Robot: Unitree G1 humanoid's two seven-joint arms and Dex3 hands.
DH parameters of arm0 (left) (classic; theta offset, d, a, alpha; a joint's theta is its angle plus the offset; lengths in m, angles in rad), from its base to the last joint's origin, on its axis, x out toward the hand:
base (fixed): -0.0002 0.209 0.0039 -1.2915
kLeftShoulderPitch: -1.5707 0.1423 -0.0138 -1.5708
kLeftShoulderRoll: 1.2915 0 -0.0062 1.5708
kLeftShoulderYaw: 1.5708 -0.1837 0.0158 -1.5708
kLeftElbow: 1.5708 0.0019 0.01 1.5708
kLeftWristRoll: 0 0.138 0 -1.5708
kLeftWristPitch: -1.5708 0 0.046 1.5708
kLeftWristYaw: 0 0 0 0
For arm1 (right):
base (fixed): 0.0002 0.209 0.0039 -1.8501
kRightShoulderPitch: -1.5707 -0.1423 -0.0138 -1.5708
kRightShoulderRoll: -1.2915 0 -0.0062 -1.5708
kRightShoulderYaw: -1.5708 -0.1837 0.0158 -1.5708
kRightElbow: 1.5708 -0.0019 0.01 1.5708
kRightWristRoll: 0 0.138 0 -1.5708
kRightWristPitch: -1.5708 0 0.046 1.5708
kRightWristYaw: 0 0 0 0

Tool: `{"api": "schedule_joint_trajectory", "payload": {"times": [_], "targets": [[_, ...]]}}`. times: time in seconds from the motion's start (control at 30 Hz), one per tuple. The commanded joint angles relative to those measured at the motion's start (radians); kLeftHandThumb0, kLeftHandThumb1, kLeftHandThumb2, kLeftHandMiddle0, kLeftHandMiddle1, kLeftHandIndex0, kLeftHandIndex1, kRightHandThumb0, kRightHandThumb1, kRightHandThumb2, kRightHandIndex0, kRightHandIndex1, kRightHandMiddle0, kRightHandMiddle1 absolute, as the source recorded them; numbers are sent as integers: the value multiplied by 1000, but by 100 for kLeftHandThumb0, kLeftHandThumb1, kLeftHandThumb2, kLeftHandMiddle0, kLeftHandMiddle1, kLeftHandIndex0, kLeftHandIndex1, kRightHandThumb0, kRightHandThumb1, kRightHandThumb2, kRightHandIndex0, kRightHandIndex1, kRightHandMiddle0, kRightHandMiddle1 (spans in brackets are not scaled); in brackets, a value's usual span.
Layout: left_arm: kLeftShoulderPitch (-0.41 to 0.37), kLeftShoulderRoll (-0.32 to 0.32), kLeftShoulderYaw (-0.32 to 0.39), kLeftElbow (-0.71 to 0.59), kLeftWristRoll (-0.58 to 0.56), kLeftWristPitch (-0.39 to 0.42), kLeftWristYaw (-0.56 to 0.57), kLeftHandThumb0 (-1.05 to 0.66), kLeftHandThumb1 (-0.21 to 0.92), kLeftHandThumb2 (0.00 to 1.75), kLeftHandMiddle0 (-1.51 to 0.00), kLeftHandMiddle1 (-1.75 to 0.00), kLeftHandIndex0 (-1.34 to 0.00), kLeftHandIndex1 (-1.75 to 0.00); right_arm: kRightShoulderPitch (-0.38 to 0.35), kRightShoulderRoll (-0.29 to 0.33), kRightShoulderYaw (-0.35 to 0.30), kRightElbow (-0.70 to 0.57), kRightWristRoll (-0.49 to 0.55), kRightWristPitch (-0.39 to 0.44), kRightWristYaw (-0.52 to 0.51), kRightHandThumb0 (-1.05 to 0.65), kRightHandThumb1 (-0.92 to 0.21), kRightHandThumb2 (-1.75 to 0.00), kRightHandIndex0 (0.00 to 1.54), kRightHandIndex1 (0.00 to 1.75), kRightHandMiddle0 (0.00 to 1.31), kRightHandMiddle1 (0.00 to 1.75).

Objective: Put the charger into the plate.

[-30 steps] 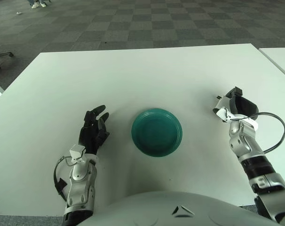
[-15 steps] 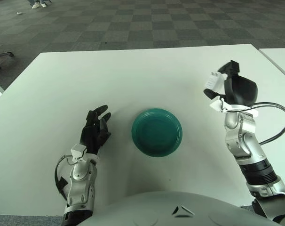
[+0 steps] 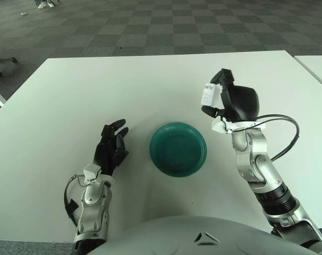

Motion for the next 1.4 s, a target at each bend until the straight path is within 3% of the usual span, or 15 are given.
{"api": "schedule_joint_trajectory", "payload": {"times": [0.0,0.23,0.53,0.83,1.37], "targets": [[24,-9,-17,18,24,19,14,-78,92,88,-24,-62,-16,-109,22,0,25,-19,-19,-40,26,-44,-46,-114,112,175,50,175],[26,-39,-40,29,50,-9,42,-79,92,86,-25,-62,-17,-109,63,3,95,-29,-28,-111,90,-43,-48,-110,106,175,48,175],[18,-63,-57,73,60,-52,56,-78,92,84,-28,-64,-19,-110,67,20,144,60,-47,-183,88,-42,-52,-105,100,175,45,175],[16,-72,-59,96,68,-77,64,-76,92,83,-29,-62,-21,-112,124,-8,161,55,-59,-234,92,-42,-53,-104,100,175,45,175],[9,-71,-66,123,96,-96,81,-78,92,89,-34,-58,-25,-113,134,-32,174,68,-79,-305,129,-43,-50,-108,98,175,47,175]]}}
